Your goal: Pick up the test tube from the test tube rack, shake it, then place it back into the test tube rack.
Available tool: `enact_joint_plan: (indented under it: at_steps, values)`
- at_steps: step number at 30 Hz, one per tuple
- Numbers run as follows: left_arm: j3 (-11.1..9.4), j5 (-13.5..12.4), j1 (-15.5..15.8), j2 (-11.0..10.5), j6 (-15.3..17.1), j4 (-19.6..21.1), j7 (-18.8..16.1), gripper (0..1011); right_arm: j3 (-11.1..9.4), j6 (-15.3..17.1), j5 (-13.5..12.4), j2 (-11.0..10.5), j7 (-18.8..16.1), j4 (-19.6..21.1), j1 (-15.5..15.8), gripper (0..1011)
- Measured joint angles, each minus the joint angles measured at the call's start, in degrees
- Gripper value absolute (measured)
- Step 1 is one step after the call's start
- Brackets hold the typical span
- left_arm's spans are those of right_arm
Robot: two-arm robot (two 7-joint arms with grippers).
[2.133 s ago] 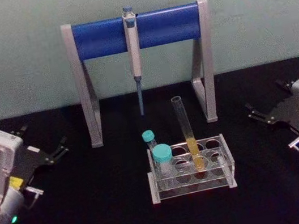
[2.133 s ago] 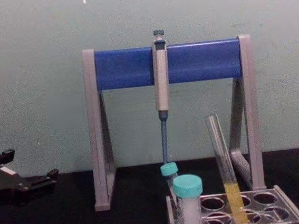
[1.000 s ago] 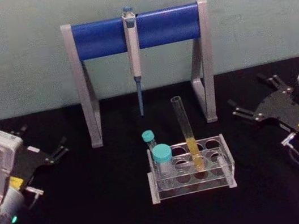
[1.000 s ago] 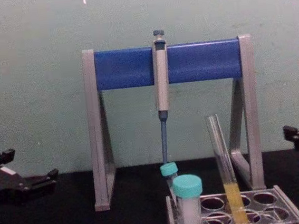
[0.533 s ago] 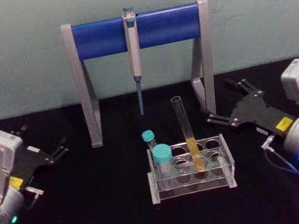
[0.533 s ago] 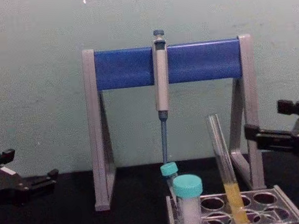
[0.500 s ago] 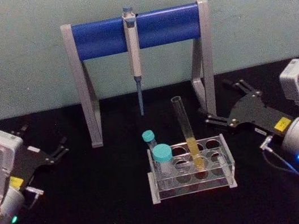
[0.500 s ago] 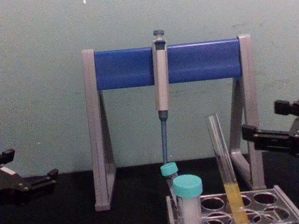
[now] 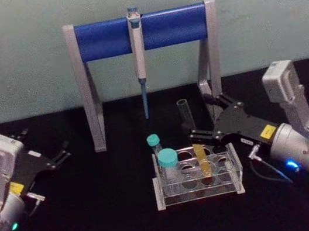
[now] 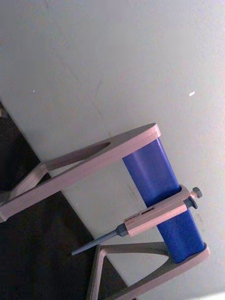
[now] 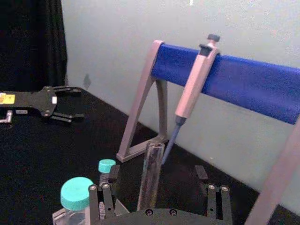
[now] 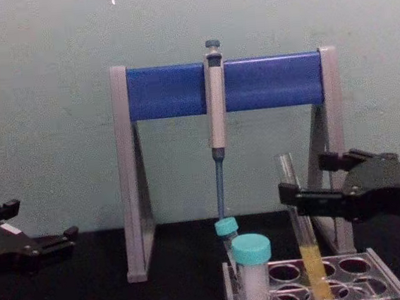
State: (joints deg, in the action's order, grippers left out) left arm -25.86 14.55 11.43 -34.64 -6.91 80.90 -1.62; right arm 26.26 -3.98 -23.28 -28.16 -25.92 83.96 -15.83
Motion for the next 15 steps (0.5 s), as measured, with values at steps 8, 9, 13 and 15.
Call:
enact_joint_plan:
  at_steps: [8,9,13,15]
  values:
    - [0.0,0.0,0.0,0.0,0.0,0.0,0.0,1001,0.42,3.77,0.83,1.37,-1.09,-0.81,-1.41,1000]
    - [0.0,0.0,0.0,0.0,0.0,0.0,0.0,1001,0.41,4.07,0.87,1.5,-1.17,-0.86,-1.46,1000]
    - [0.0,0.0,0.0,0.0,0.0,0.0,0.0,1001,0.22,5.3,1.29,2.18,-1.44,-1.28,-1.72,1000]
    - [0.0,0.0,0.0,0.0,0.0,0.0,0.0,1001,0.11,5.54,1.37,2.36,-1.49,-1.4,-1.74,1000]
